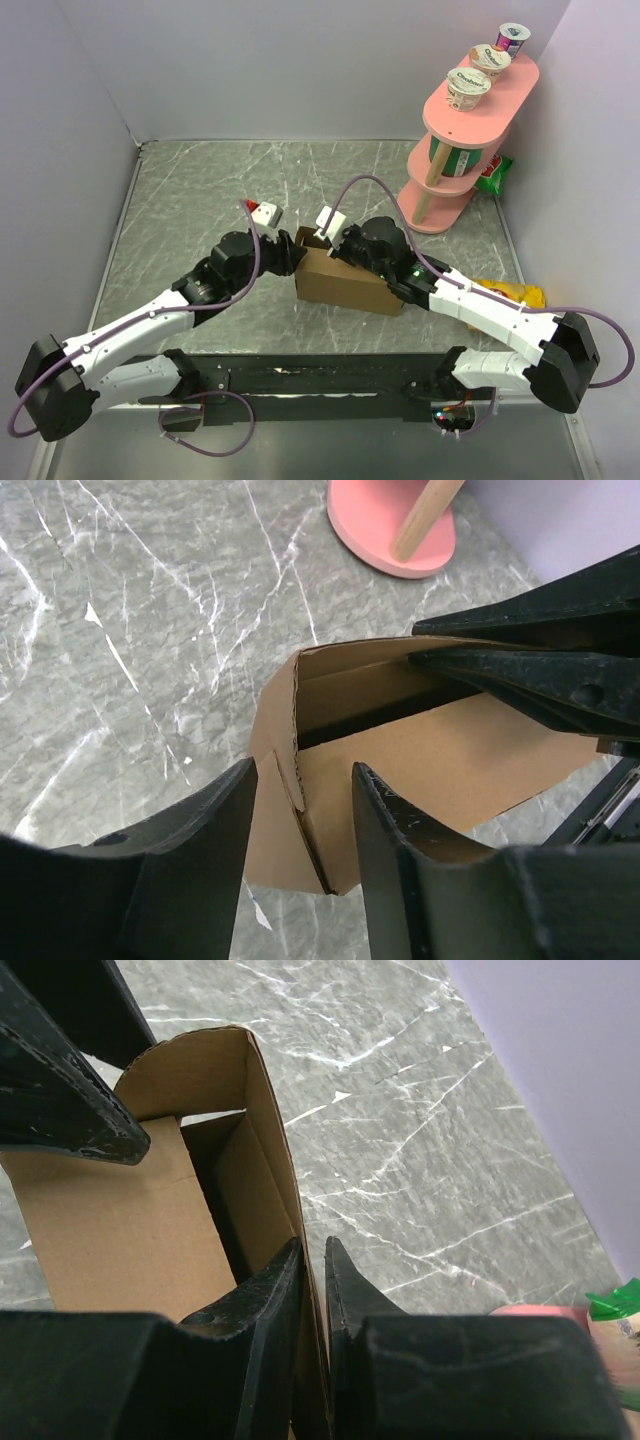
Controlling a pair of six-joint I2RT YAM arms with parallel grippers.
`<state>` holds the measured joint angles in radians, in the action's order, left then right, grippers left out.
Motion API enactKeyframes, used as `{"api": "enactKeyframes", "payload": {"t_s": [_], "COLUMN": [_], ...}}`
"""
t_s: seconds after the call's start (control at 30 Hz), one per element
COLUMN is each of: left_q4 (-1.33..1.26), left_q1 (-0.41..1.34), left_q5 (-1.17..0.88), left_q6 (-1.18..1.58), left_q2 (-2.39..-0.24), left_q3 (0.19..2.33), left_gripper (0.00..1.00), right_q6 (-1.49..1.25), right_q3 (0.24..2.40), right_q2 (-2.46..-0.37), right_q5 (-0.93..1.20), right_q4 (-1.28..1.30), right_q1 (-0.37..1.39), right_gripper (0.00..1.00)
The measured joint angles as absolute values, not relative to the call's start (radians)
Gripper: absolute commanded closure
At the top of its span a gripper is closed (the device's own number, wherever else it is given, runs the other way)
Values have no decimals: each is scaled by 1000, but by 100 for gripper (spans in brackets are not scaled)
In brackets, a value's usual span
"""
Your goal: Fold the paper box
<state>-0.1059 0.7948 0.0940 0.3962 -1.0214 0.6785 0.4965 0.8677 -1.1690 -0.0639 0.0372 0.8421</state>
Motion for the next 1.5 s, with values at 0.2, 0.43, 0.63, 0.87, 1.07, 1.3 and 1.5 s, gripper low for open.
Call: {"api": "enactKeyframes", "payload": {"t_s": [0.2,0.43,0.63,0.87,1.07,1.3,1.5], "left_q4": [-84,-72,-54,-64,-101,-123,-223], "left_q1": [793,790,783,787,860,964,999], "left_q5": [83,92,105,124,262,459,536], "left_q6": [376,334,310,292,263,249,276], "left_q2": [-1052,-1121,-1137,-1144,-1143,-1156,-1163], "left_q3": [717,785,802,802,782,772,721], "left_gripper": [58,75,93,99,99,99,99], "right_q6": [496,499,504,508,516,518,519], "right_q3": [868,868,868,867,848,844,806], "right_q2": [-1169,-1171,-1176,-1177,-1176,-1173,-1164], "right_q5": [-68,-88,-100,-125,-177,-218,-255], "right_q4": [38,37,32,31,2,-6,-59], "right_q1": [844,846,846,854,881,901,919], "right_gripper": [80,80,80,81,82,82,84]}}
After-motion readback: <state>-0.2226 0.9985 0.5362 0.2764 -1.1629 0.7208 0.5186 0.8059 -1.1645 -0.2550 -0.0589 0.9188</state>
